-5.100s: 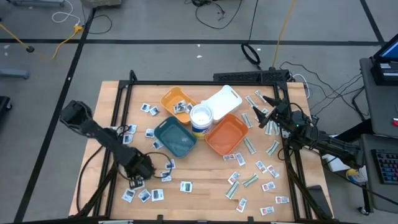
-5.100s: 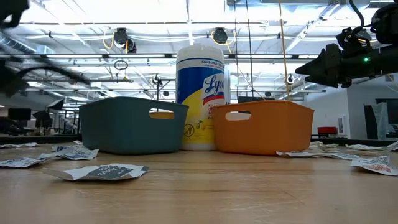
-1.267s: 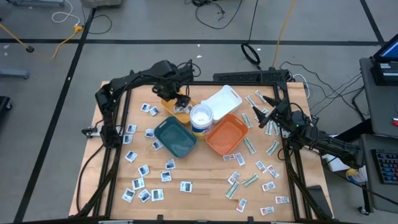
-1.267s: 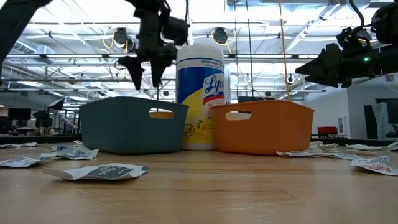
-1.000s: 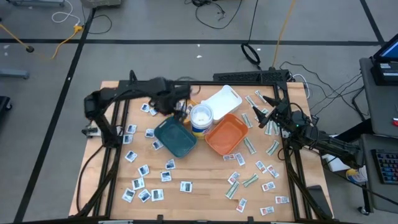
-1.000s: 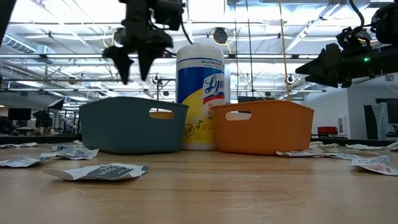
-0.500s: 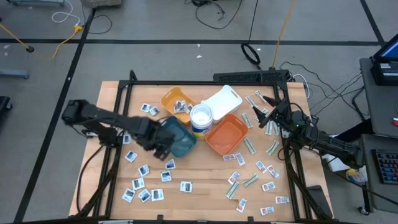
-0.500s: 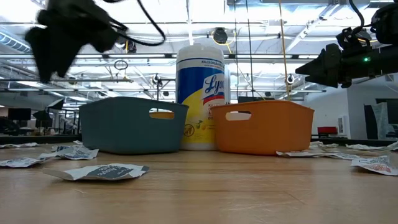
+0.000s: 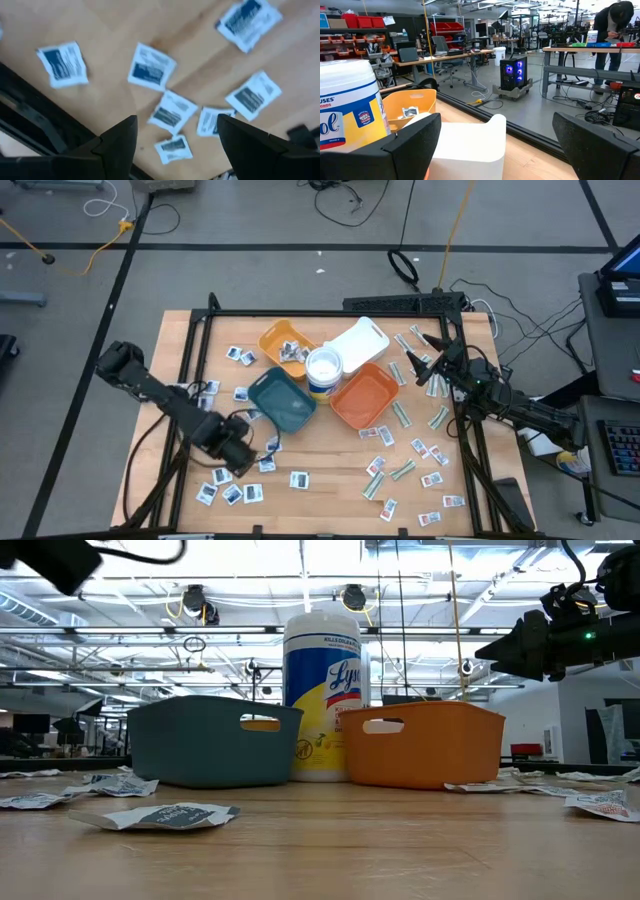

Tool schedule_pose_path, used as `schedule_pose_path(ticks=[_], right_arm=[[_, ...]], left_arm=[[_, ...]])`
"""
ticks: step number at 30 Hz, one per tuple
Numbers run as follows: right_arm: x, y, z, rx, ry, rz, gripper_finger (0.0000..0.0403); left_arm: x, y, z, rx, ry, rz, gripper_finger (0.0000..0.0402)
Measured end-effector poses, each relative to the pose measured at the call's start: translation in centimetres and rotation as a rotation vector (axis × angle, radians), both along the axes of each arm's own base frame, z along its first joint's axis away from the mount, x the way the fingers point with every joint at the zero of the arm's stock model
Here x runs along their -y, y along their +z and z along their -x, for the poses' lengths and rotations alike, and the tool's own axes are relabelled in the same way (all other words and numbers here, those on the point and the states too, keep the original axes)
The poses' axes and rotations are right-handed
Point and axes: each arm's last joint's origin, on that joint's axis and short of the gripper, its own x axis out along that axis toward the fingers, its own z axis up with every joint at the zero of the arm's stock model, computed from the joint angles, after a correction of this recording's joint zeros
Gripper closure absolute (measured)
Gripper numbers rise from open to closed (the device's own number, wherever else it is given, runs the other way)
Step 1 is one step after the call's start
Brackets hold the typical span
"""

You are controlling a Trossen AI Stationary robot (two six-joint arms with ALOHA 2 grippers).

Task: Pick & Place First Aid Supplies
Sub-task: Put the black pad into the yellow bin

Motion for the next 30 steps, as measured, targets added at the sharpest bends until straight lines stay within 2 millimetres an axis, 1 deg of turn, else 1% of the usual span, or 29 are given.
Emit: schedule_pose_path(ticks=[7, 11, 15, 20, 24, 30], right_arm=[[0.0, 0.0, 0.0, 0.0, 0.0, 0.0, 0.0026], [0.0, 0.0, 0.0, 0.0, 0.0, 0.0, 0.0026], [0.0, 0.0, 0.0, 0.0, -0.001, 0.0, 0.0026], [0.0, 0.0, 0.0, 0.0, 0.0, 0.0, 0.0026], [0.0, 0.0, 0.0, 0.001, 0.0, 0.0, 0.0026], [0.0, 0.0, 0.0, 0.0, 0.0, 0.0, 0.0026]], left_arm=[[2.1, 0.0, 1.6, -0.027, 0.021, 0.009, 0.0128], [2.8, -0.4, 1.5, -0.02, 0.021, 0.019, 0.0128], [3.7, -2.2, 1.1, -0.021, -0.003, 0.018, 0.0128], [4.2, -4.6, 1.3, -0.083, -0.005, -0.027, 0.0128], [4.7, -6.4, 1.5, -0.102, -0.018, -0.008, 0.0128], [5.4, -9.2, 1.6, -0.074, -0.035, 0.028, 0.0128]])
